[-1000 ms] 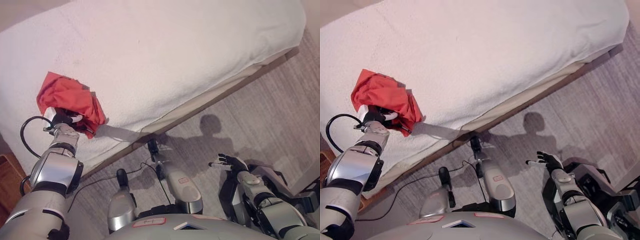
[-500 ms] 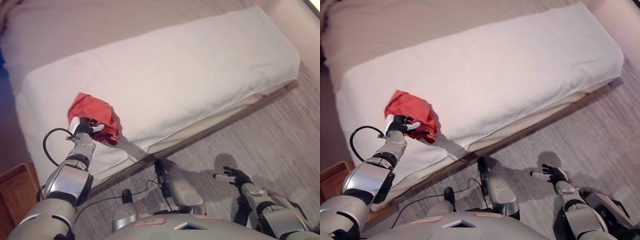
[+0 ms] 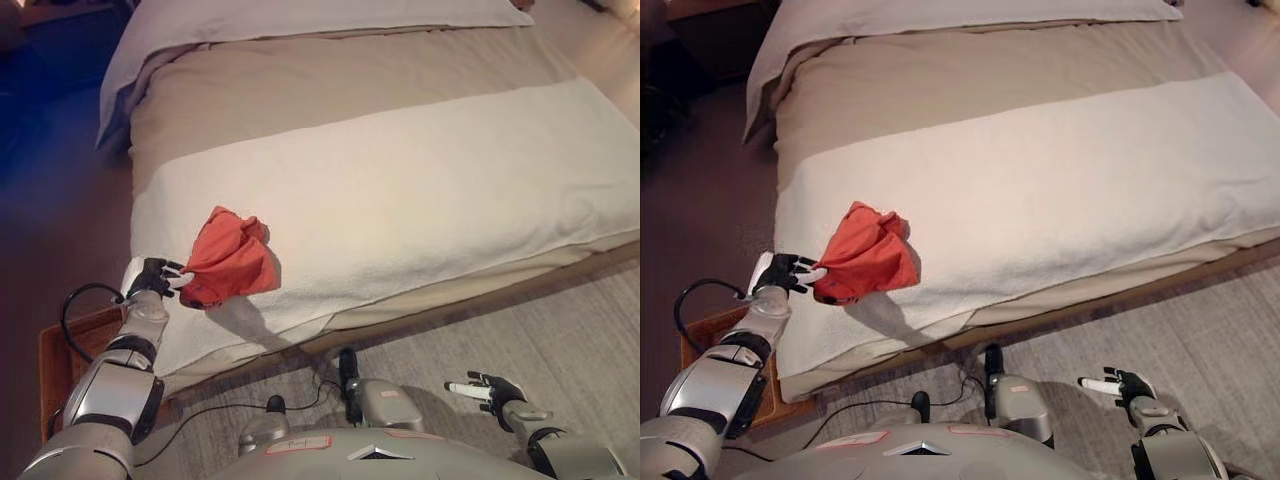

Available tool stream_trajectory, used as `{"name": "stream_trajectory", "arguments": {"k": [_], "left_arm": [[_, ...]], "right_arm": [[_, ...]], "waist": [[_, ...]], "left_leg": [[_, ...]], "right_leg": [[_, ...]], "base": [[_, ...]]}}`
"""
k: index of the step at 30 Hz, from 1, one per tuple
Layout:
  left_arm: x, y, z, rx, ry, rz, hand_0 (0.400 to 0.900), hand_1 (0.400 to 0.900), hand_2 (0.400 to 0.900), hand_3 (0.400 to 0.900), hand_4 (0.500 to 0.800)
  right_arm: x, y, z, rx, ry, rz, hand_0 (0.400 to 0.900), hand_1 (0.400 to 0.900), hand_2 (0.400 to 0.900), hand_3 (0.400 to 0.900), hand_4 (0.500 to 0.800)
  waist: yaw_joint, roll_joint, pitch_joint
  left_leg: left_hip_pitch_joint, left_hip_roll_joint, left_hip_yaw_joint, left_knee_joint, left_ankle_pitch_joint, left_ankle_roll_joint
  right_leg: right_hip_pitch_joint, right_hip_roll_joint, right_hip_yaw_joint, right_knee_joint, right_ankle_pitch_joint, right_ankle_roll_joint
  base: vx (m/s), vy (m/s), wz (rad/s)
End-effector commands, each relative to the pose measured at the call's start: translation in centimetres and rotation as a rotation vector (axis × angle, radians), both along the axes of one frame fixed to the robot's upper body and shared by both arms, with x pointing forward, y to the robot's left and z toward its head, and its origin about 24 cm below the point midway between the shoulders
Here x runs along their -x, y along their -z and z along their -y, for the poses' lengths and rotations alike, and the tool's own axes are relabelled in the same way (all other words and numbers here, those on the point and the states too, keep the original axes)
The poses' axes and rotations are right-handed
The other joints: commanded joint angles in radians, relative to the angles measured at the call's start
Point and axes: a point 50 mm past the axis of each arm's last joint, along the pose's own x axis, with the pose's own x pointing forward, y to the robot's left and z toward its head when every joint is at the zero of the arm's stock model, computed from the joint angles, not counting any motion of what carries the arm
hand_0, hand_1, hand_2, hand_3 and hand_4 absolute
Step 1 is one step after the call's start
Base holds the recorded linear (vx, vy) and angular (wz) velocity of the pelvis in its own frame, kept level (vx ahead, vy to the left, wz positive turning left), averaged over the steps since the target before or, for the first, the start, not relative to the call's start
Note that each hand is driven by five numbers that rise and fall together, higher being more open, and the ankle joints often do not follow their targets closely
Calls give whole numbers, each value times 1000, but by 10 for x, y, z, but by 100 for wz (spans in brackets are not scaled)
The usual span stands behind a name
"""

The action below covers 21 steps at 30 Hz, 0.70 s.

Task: Put the clothes on the bed into the basket.

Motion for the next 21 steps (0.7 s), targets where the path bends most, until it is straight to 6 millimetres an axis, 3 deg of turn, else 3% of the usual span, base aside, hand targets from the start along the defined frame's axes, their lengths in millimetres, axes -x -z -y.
{"name": "stream_trajectory", "arguments": {"k": [1, 4, 10, 14, 18, 21], "left_arm": [[6, -45, -57, -132, -117, 91, 400, 400, 400, 400, 500], [22, -65, -87, -205, -165, 85, 400, 400, 400, 400, 500], [48, -130, -143, -412, -271, 61, 400, 400, 400, 400, 500], [86, -170, -177, -510, -411, 22, 400, 400, 400, 400, 500], [123, -203, -197, -604, -501, -41, 400, 400, 400, 400, 500], [145, -213, -205, -610, -572, -52, 400, 400, 400, 400, 500]], "right_arm": [[30, -9, 27, 70, 30, -109, 900, 900, 900, 900, 800], [36, -9, 29, 67, 32, -127, 900, 900, 900, 900, 800], [37, -9, 29, 56, -5, -158, 900, 900, 900, 900, 800], [35, -9, 28, 41, -31, -166, 900, 900, 900, 900, 800], [41, -7, 26, 22, -52, -187, 900, 900, 900, 900, 800], [44, -7, 27, 14, -45, -194, 900, 900, 900, 900, 800]], "waist": [[43, -37, -28], [64, -47, -30], [91, -66, -32], [104, -74, -29], [111, -83, -24], [118, -89, -15]], "left_leg": [[109, -31, 22, -6, -56, 16], [107, -31, 8, -6, -57, 17], [103, -32, -14, -6, -58, 17], [105, -36, -14, -6, -60, 19], [109, -39, -8, -6, -63, 19], [107, -43, -6, -6, -63, 21]], "right_leg": [[-103, -134, 64, 42, 135, 134], [-90, -139, 43, 35, 136, 139], [-75, -154, 19, 34, 140, 147], [-69, -156, 19, 29, 143, 151], [-68, -158, 20, 21, 152, 154], [-72, -160, 22, 17, 160, 157]], "base": [[22, -5, 25], [13, -3, 24], [9, 2, 17], [8, 16, -1], [1, 4, -1], [-1, 9, -1]]}}
